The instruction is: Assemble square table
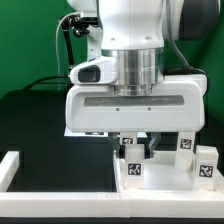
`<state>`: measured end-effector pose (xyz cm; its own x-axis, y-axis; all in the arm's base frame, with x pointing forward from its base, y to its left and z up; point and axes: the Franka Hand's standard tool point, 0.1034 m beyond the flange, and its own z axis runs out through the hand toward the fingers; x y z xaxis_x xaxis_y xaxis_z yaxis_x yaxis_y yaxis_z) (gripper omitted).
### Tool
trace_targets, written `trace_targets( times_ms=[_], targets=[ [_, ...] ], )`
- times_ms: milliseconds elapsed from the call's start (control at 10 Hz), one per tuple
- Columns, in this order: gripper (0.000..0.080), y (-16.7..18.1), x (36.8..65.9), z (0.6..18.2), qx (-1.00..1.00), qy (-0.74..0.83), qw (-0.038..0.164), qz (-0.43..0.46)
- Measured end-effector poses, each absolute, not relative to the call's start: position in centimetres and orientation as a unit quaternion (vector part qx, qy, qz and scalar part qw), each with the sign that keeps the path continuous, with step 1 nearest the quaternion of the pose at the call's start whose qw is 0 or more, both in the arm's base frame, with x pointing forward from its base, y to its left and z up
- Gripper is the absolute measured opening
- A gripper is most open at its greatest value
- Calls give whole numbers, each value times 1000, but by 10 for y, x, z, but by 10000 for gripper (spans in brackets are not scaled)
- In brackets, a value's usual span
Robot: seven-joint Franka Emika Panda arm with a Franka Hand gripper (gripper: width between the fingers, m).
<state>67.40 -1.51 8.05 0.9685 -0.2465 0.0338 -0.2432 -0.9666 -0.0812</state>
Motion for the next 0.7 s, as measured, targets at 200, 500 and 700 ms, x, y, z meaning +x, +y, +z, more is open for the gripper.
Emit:
trace_targets(
  times_ms=[200, 500, 700],
  targets=[
    [288, -15, 674, 80, -978, 204, 40, -19],
    [288, -16, 672, 80, -868, 495, 43, -3],
    [291, -25, 670, 80, -805, 588, 79, 24]
  ],
)
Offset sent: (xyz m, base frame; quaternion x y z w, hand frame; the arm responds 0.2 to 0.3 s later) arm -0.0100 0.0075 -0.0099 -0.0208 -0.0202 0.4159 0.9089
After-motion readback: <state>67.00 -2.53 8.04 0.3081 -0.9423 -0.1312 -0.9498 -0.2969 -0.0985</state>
